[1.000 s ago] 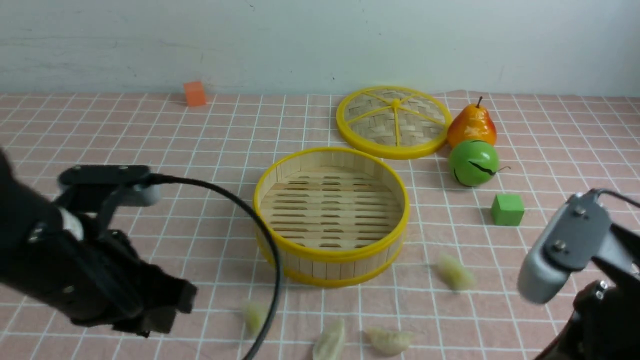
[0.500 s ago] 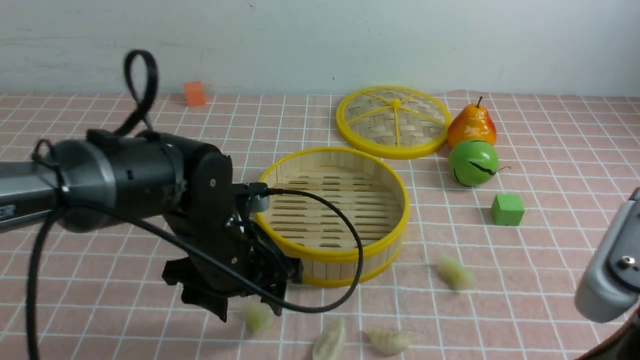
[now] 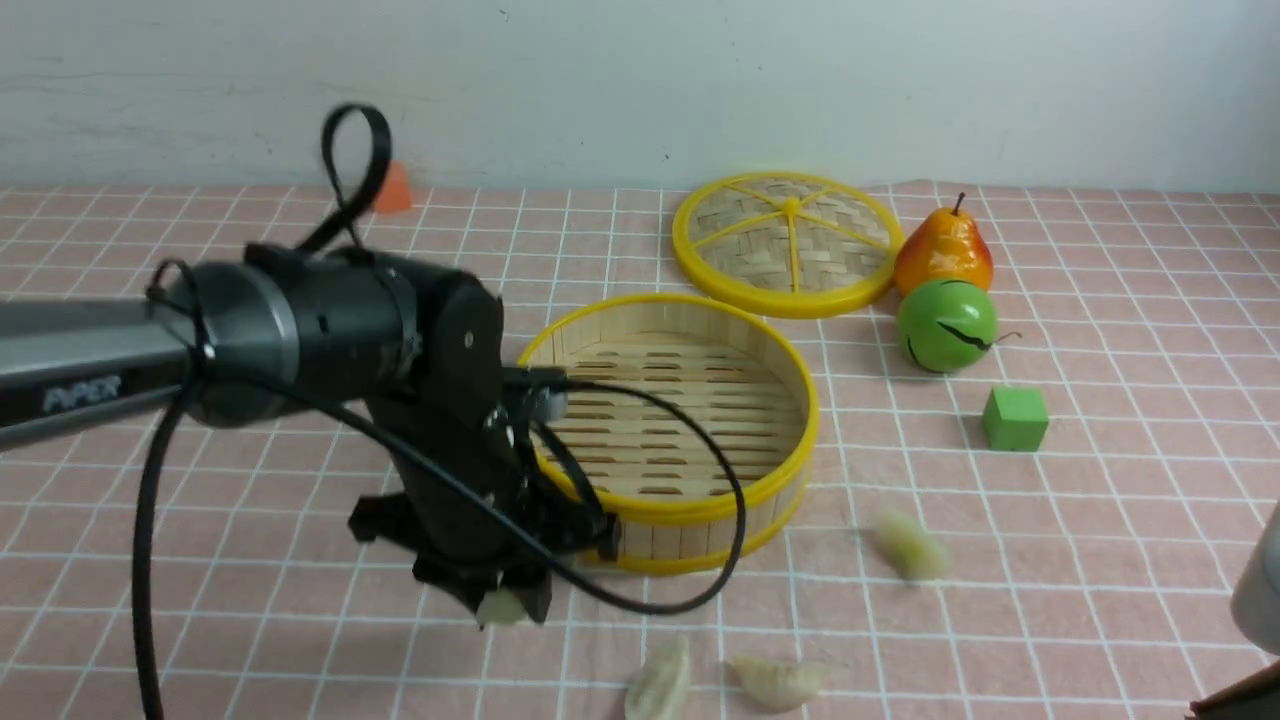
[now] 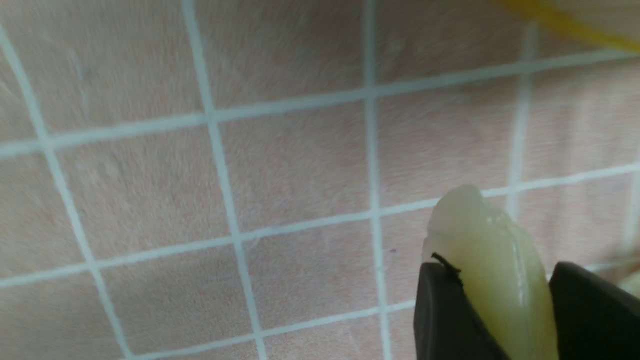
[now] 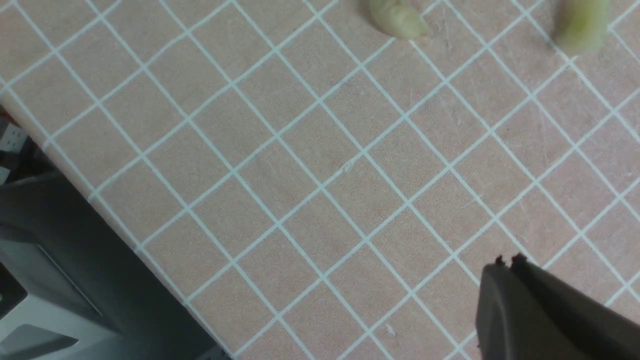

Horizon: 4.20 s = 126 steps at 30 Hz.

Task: Put the dumplings into the steamer on the table with the pink tablecloth.
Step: 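Reach for and grasp a dumpling on the table with the left gripper, then place the dumpling into the bamboo steamer basket with the left gripper, then reach for and grasp a dumpling on the table with the left gripper, then place the dumpling into the bamboo steamer basket with the left gripper, then reach for and grasp a dumpling lying on the table beside the steamer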

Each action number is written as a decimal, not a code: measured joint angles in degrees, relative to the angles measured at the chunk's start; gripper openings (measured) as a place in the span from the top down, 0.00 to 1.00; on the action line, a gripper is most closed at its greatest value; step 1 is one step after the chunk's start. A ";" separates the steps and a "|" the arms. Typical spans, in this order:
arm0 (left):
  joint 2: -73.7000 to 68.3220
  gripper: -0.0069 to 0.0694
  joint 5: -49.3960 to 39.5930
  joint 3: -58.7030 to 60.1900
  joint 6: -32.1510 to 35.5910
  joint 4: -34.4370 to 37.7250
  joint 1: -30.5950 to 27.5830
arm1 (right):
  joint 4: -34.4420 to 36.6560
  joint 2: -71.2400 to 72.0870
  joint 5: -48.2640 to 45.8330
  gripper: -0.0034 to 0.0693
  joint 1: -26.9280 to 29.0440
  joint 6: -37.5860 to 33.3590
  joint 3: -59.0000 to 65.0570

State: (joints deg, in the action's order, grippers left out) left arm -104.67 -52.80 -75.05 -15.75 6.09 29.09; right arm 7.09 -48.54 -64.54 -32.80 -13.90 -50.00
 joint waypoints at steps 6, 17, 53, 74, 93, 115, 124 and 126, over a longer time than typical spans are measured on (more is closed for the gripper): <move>1.28 0.58 -4.41 -15.72 4.97 -0.32 0.00 | 0.00 0.00 2.51 0.96 0.00 0.00 0.00; -20.18 0.58 -3.84 -35.72 3.51 -8.12 0.00 | 2.85 0.00 1.87 0.95 0.00 0.33 0.00; 3.08 0.25 -8.04 -6.40 3.01 -3.29 13.19 | -7.45 0.00 6.80 0.92 0.00 4.00 0.00; -7.26 0.53 -2.70 -7.70 2.36 -6.82 15.65 | -7.45 0.00 5.27 0.91 0.00 4.08 0.00; -23.03 0.53 -5.68 -40.85 3.88 -6.88 4.61 | -3.35 0.00 5.39 0.90 0.00 4.38 0.00; -4.41 0.44 -18.56 -49.76 0.18 -13.90 4.31 | -7.60 -8.97 5.45 0.98 0.00 4.50 -6.61; 18.44 0.88 -18.56 -31.39 -0.02 -11.77 4.31 | 0.46 -25.60 4.96 0.98 8.40 -4.66 -13.53; 24.09 0.93 -18.56 -23.43 0.49 -9.35 4.31 | 2.98 -29.16 4.96 0.98 10.26 -9.05 -14.40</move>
State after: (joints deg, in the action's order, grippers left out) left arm -80.58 -71.36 -98.47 -15.26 -3.27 33.40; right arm 10.07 -77.70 -59.58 -22.54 -22.94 -64.40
